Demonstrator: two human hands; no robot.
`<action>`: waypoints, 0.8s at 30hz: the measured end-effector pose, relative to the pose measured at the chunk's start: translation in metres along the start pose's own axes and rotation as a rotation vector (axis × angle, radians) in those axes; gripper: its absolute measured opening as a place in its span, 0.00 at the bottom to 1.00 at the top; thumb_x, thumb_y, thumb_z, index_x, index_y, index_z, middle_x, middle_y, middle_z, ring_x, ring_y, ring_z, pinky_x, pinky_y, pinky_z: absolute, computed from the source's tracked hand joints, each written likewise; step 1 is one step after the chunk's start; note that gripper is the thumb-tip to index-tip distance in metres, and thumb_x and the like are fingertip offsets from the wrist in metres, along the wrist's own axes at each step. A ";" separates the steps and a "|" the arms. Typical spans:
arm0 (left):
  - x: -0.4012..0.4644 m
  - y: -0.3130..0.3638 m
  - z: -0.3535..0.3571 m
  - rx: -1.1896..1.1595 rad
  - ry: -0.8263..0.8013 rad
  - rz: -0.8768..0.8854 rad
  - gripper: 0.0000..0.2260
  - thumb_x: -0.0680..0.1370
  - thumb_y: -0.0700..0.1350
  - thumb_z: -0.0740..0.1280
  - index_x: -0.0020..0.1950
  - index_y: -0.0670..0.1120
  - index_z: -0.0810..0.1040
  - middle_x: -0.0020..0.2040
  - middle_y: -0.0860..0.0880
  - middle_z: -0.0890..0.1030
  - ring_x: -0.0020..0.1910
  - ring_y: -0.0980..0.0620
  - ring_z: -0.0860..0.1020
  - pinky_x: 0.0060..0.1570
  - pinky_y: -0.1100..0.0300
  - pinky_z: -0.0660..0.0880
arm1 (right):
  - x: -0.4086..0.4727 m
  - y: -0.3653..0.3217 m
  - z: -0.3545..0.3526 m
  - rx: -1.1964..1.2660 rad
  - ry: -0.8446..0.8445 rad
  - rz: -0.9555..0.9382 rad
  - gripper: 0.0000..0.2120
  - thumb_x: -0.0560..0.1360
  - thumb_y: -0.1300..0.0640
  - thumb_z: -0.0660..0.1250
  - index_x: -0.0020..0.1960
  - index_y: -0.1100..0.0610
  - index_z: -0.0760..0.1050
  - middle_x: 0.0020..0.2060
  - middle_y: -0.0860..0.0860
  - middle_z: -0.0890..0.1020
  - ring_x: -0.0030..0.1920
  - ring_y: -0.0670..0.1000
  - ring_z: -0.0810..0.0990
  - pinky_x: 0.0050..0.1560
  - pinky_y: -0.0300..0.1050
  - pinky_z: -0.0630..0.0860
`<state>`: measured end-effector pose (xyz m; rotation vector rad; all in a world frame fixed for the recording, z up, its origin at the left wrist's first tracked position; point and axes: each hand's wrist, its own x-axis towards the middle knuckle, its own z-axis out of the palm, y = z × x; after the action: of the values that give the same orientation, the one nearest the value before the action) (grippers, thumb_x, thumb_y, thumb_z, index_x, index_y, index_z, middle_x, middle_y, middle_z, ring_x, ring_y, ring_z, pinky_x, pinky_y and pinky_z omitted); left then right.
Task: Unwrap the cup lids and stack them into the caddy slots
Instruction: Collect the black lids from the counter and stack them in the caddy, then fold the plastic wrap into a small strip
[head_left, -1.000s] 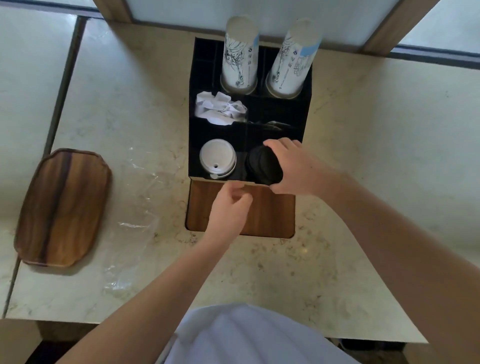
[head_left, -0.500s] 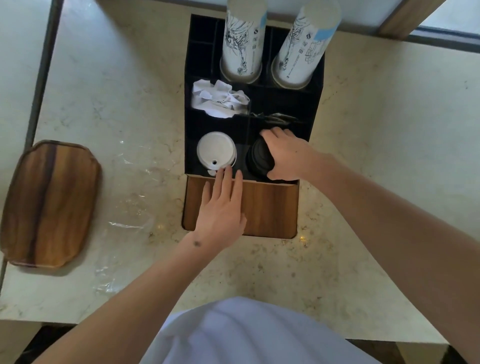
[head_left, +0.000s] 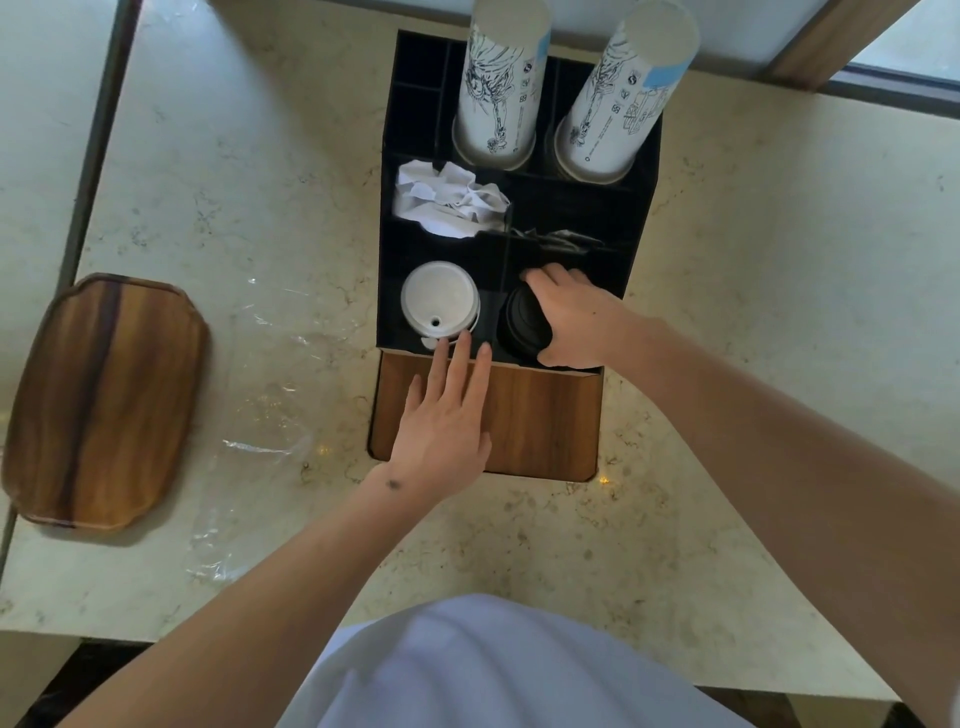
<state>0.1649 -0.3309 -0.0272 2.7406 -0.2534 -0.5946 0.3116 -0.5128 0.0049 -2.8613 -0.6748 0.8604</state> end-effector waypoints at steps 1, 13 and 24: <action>0.000 0.000 0.000 -0.004 -0.001 -0.001 0.43 0.79 0.49 0.64 0.82 0.49 0.35 0.84 0.45 0.37 0.82 0.42 0.37 0.77 0.37 0.58 | 0.000 0.000 0.001 0.001 0.001 0.002 0.51 0.64 0.54 0.81 0.79 0.57 0.57 0.71 0.56 0.67 0.70 0.61 0.68 0.63 0.55 0.75; 0.000 0.003 -0.006 0.019 -0.030 -0.008 0.43 0.80 0.49 0.64 0.82 0.48 0.35 0.83 0.44 0.37 0.82 0.41 0.37 0.78 0.37 0.55 | 0.005 -0.001 -0.003 -0.084 0.000 -0.017 0.51 0.62 0.50 0.81 0.78 0.56 0.58 0.70 0.55 0.69 0.68 0.60 0.71 0.61 0.56 0.78; -0.035 -0.019 -0.074 -0.251 0.217 0.008 0.21 0.81 0.48 0.64 0.75 0.48 0.70 0.70 0.47 0.75 0.63 0.45 0.76 0.56 0.55 0.74 | -0.007 -0.018 -0.025 -0.105 -0.049 0.111 0.57 0.63 0.49 0.81 0.81 0.56 0.50 0.75 0.58 0.63 0.74 0.63 0.63 0.67 0.61 0.73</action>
<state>0.1671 -0.2848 0.0431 2.5319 -0.1274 -0.2994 0.3130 -0.4985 0.0335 -3.0054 -0.5878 0.9400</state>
